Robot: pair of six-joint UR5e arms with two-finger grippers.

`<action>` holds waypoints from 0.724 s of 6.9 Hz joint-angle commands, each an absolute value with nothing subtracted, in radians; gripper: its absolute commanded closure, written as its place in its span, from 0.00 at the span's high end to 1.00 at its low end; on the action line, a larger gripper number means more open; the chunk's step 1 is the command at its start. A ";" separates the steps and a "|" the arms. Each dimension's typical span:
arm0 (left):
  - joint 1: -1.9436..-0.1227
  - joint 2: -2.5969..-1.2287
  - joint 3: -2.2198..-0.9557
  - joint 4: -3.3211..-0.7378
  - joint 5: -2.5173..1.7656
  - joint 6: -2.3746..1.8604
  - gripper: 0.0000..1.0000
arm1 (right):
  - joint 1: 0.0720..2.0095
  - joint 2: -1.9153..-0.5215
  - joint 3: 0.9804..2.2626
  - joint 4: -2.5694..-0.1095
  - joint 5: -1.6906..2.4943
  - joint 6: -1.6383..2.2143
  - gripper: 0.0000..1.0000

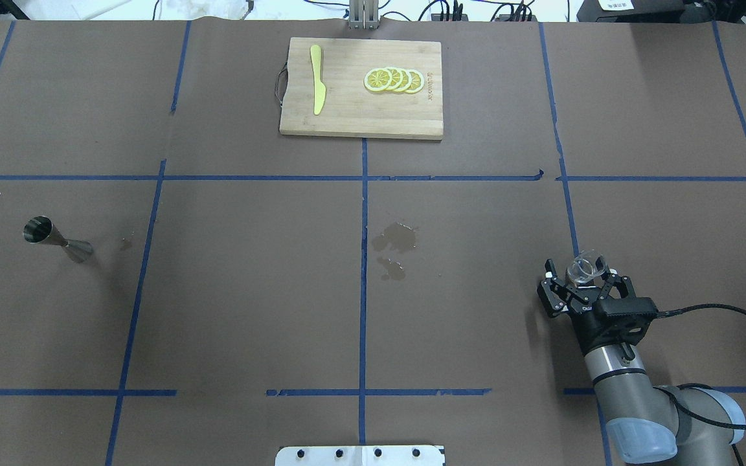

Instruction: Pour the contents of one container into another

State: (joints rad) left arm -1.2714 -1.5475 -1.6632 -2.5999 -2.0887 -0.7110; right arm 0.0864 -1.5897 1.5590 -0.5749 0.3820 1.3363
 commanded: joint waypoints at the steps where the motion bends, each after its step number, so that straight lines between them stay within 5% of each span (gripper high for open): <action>1: -1.285 -1.507 -1.698 -2.594 -2.105 -0.709 1.00 | 0.080 -1.598 1.563 -0.574 0.376 1.338 1.00; 5: -1.290 -1.503 -1.697 -2.568 -2.212 -0.709 1.00 | -0.037 -1.641 1.575 -0.471 0.272 1.336 1.00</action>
